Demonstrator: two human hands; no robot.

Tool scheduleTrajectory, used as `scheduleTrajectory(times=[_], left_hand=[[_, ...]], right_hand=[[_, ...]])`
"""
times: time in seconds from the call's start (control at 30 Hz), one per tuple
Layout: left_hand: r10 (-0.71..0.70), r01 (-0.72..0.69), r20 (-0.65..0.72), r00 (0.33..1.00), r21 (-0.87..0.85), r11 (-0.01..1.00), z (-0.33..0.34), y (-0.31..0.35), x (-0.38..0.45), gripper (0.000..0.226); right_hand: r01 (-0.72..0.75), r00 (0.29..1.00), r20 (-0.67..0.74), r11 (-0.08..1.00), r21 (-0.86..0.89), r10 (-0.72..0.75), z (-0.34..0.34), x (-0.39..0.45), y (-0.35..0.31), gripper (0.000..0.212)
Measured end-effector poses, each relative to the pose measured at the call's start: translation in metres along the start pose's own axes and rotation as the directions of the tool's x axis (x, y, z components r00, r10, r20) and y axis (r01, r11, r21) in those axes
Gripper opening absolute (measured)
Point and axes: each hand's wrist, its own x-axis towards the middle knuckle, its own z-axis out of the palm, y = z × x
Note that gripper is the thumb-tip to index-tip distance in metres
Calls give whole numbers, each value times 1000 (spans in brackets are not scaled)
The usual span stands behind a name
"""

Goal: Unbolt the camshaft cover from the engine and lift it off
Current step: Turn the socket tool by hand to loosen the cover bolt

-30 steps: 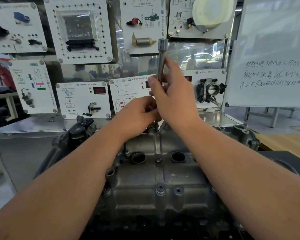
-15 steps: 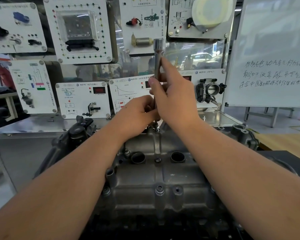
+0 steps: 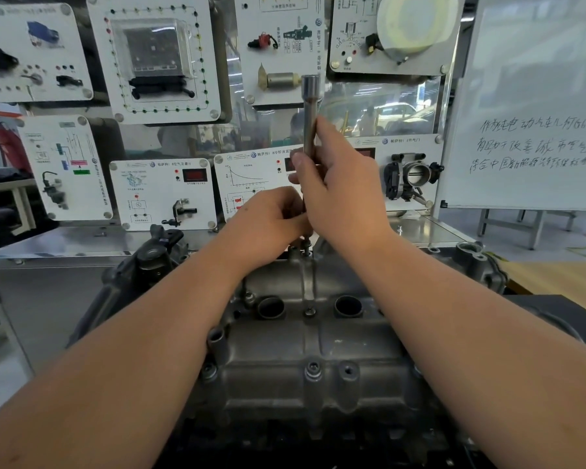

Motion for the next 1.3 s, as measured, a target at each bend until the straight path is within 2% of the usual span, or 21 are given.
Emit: scheduleTrajectory(times=[0.07, 0.13, 0.23, 0.37, 0.5, 0.7, 0.8, 1.03, 1.2, 1.3], left_hand=[[18, -18, 14, 1000, -2, 1000, 1, -1, -1, 28], [46, -46, 23, 999, 14, 999, 1, 0, -2, 21], [46, -46, 6, 999, 37, 998, 0, 1, -2, 27], [37, -36, -18, 999, 18, 999, 0, 1, -1, 37], [20, -20, 14, 1000, 5, 1000, 2, -1, -1, 32], [35, -34, -4, 999, 52, 998, -1, 0, -1, 33], [30, -30, -17, 999, 36, 999, 0, -1, 0, 37], [47, -47, 12, 999, 39, 998, -1, -1, -1, 18], [42, -41, -34, 999, 36, 999, 0, -1, 0, 32], [33, -33, 1, 999, 31, 999, 1, -3, 0, 24]], right_hand=[[-8, 1000, 7, 1000, -6, 8, 1, 1, 1, 45], [-14, 1000, 2, 1000, 26, 14, 1, 0, 1, 53], [-2, 1000, -17, 999, 36, 3, 0, -2, -1, 62], [17, 1000, 24, 1000, -15, -16, 0, -1, 0, 47], [-5, 998, 61, 999, -31, 7, 0, 0, 1, 40], [57, 998, -6, 998, -37, -57, -1, -2, -1, 59], [67, 998, 8, 997, -49, -66, 0, -1, 0, 54], [41, 999, 16, 999, -30, -41, -1, -1, -1, 51], [81, 995, 73, 988, -131, -72, -2, -1, -3, 27], [57, 994, 98, 992, -111, -46, -2, 0, -4, 38]])
